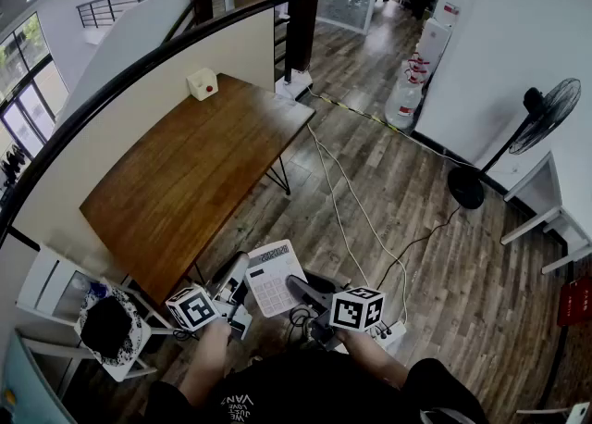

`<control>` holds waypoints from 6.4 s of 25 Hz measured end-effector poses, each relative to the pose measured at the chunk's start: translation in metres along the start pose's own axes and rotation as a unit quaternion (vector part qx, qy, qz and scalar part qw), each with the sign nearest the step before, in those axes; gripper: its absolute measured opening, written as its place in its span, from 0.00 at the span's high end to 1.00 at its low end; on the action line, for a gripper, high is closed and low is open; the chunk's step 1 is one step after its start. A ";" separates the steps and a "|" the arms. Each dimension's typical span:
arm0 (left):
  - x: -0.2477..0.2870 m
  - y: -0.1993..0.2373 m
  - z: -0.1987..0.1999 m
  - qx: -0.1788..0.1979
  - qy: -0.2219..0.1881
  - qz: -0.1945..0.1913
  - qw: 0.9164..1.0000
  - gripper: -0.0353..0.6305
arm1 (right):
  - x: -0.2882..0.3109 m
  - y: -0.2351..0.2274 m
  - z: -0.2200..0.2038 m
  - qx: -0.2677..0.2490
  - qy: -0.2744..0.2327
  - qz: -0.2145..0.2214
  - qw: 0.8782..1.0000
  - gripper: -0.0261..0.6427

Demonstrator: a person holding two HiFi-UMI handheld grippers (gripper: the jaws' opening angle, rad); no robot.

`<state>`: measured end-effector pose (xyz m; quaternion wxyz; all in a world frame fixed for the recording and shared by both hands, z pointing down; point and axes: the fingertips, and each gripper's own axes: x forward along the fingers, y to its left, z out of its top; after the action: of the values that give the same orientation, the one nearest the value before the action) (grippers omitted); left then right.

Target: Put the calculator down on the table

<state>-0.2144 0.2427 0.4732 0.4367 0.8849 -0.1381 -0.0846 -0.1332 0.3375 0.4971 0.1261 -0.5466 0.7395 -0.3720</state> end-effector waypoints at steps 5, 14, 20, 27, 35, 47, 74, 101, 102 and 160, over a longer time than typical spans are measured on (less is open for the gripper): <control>0.028 0.002 -0.004 0.000 -0.007 -0.003 1.000 0.86 | -0.002 -0.025 0.017 0.013 -0.003 0.012 1.000 0.74; 0.085 -0.005 -0.026 0.002 -0.029 0.011 1.000 0.86 | -0.022 -0.077 0.057 -0.002 0.018 0.023 1.000 0.74; 0.112 -0.002 -0.035 -0.005 -0.036 0.021 0.999 0.86 | -0.027 -0.103 0.075 -0.002 0.026 0.025 0.999 0.74; 0.130 0.018 -0.028 -0.020 -0.038 0.043 0.998 0.86 | -0.009 -0.123 0.088 0.009 0.039 0.026 0.999 0.74; 0.171 0.053 0.003 -0.026 -0.032 0.049 0.998 0.86 | 0.037 -0.154 0.122 0.015 0.042 0.021 0.999 0.74; 0.235 0.114 0.079 -0.038 -0.026 0.035 0.998 0.86 | 0.132 -0.189 0.190 0.001 0.052 0.014 0.999 0.74; 0.250 0.231 0.182 -0.055 -0.100 0.076 0.991 0.86 | 0.286 -0.204 0.231 -0.018 0.119 0.037 0.992 0.74; 0.350 0.355 0.279 -0.015 -0.133 0.205 0.970 0.86 | 0.465 -0.298 0.320 -0.067 0.251 0.119 0.958 0.74; 0.354 0.362 0.283 -0.011 -0.133 0.209 0.969 0.86 | 0.472 -0.303 0.323 -0.070 0.251 0.119 0.958 0.74; 0.404 0.501 0.332 0.122 0.033 0.393 0.911 0.69 | 0.610 -0.377 0.324 -0.261 0.319 0.051 0.910 0.74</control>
<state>-0.0070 -0.4249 0.6595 0.3275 0.8078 -0.4695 0.1409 0.1023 -0.3942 0.6668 -0.2452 -0.3736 0.8379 -0.3134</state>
